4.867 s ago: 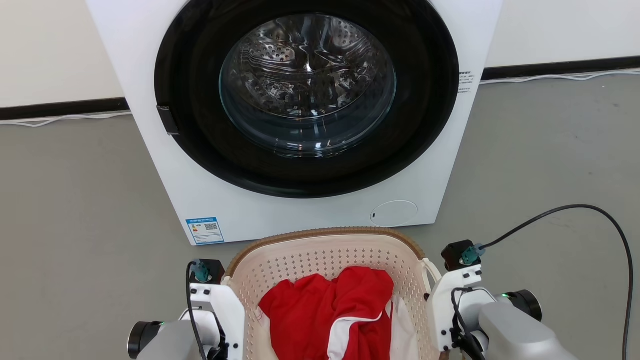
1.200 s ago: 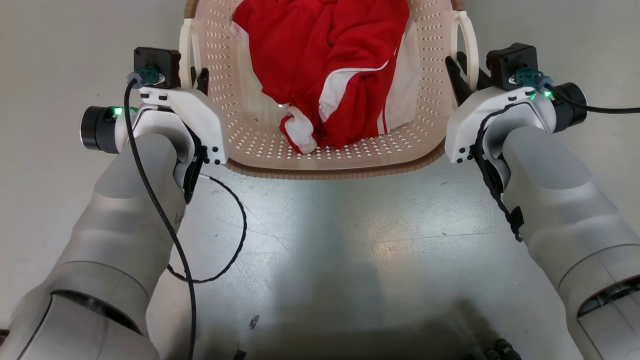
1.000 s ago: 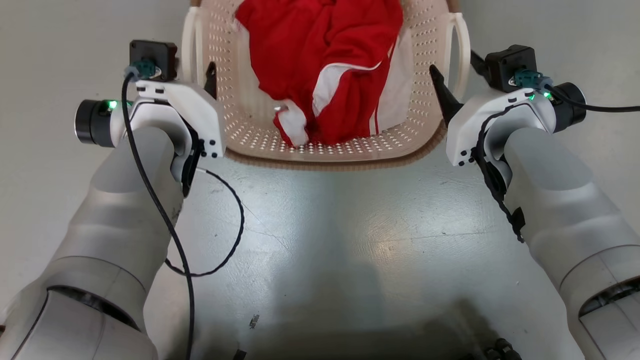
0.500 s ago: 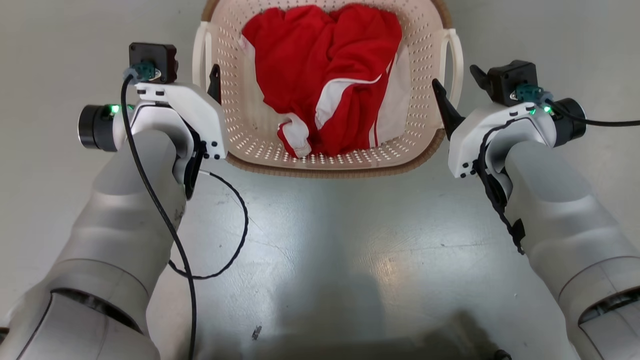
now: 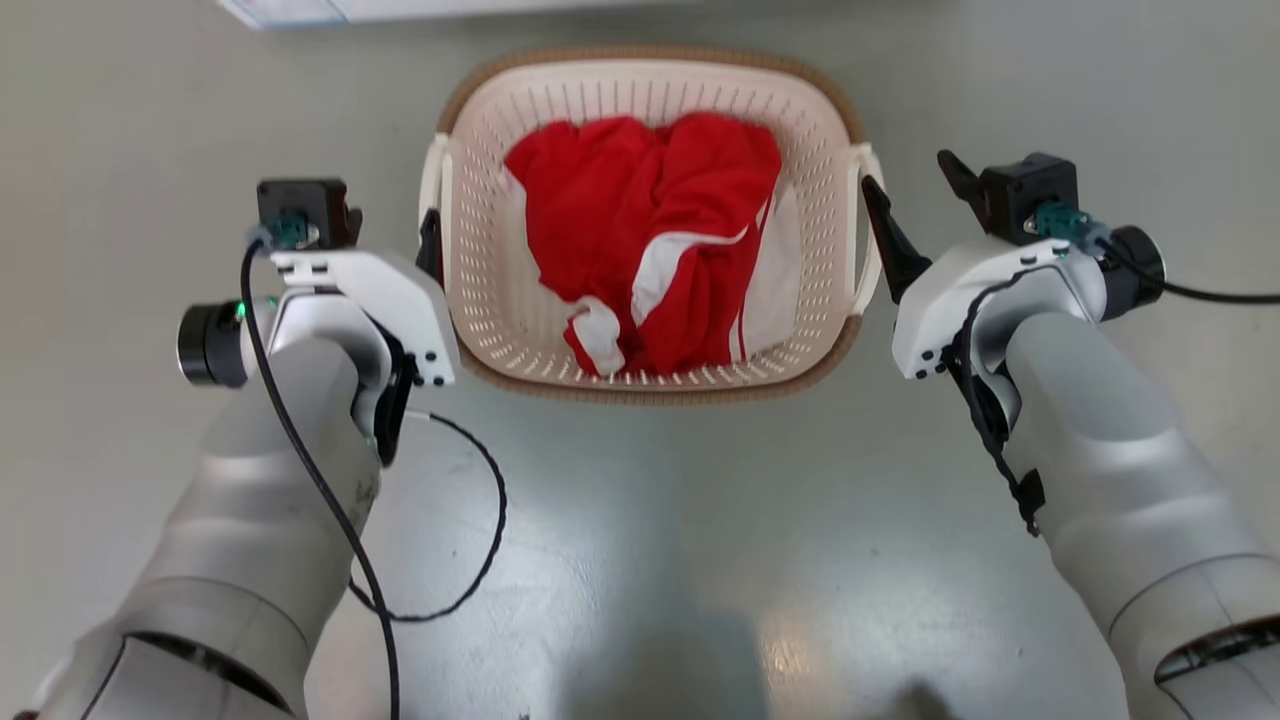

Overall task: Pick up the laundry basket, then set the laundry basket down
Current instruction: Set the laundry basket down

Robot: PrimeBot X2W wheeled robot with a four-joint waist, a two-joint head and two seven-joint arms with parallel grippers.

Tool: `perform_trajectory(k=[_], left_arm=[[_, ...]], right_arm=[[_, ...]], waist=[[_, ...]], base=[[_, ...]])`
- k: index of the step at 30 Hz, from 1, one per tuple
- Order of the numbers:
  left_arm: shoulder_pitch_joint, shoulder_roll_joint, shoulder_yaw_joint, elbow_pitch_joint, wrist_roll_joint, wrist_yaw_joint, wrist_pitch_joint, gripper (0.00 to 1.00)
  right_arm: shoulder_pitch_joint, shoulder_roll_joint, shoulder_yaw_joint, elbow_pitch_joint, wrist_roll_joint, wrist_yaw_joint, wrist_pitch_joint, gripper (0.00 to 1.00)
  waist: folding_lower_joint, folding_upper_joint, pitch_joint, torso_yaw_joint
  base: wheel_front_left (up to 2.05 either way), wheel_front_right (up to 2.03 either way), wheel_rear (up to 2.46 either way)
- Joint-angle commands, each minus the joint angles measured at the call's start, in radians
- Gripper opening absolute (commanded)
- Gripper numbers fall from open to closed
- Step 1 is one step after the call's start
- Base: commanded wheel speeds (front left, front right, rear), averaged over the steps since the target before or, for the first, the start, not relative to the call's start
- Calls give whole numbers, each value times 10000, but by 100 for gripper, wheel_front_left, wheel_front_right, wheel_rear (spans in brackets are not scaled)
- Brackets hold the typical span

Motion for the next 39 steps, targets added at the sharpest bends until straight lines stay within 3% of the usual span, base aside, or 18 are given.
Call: perform_trajectory(k=[1,13,27,39], left_arm=[[290,270,223,-112,-99,-40,-104,100],[1865,563,867,-1787,460,237,-139,100],[3832,763,2378,-3305,1012,-127,-140,100],[5326,896,3498,-4527,1815,-34,-141,100]], right_arm=[[496,191,-49,-295,-190,60,-120,100],[1863,191,-1297,-1453,-1450,60,-121,100],[3339,191,-1636,-2736,-1799,60,-122,100],[4339,191,-1604,-3799,-1833,60,-122,100]], waist=[[0,0,-450,7],[0,0,-2466,183],[0,0,-4451,377],[0,0,-5533,384]], base=[[0,0,0],[0,0,0],[0,0,0],[0,0,0]])
